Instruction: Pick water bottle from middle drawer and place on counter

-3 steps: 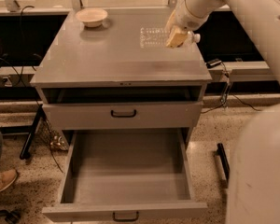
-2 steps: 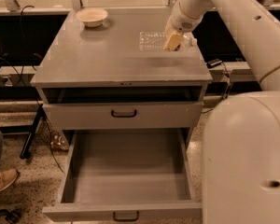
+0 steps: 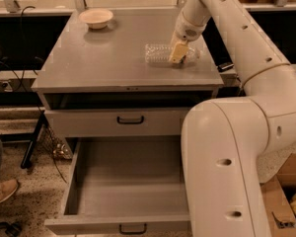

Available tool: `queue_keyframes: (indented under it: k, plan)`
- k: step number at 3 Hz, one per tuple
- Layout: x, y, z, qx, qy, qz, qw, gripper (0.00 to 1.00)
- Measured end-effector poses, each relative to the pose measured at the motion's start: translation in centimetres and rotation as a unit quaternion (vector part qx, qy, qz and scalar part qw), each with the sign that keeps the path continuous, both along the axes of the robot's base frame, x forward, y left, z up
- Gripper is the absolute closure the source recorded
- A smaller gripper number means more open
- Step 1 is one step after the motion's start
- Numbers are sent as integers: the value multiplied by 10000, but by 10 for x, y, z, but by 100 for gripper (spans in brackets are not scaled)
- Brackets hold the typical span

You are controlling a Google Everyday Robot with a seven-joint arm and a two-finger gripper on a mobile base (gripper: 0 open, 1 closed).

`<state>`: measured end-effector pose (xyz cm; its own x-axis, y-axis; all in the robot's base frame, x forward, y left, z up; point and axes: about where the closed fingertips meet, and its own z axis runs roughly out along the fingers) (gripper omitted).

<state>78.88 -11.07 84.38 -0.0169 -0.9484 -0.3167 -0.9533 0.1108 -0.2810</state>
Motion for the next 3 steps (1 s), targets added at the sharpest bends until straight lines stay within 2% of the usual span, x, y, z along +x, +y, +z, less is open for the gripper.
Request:
queue_keyframes:
  k: [3]
  plan:
    - [-1, 4, -4, 22, 138, 60, 9999, 11]
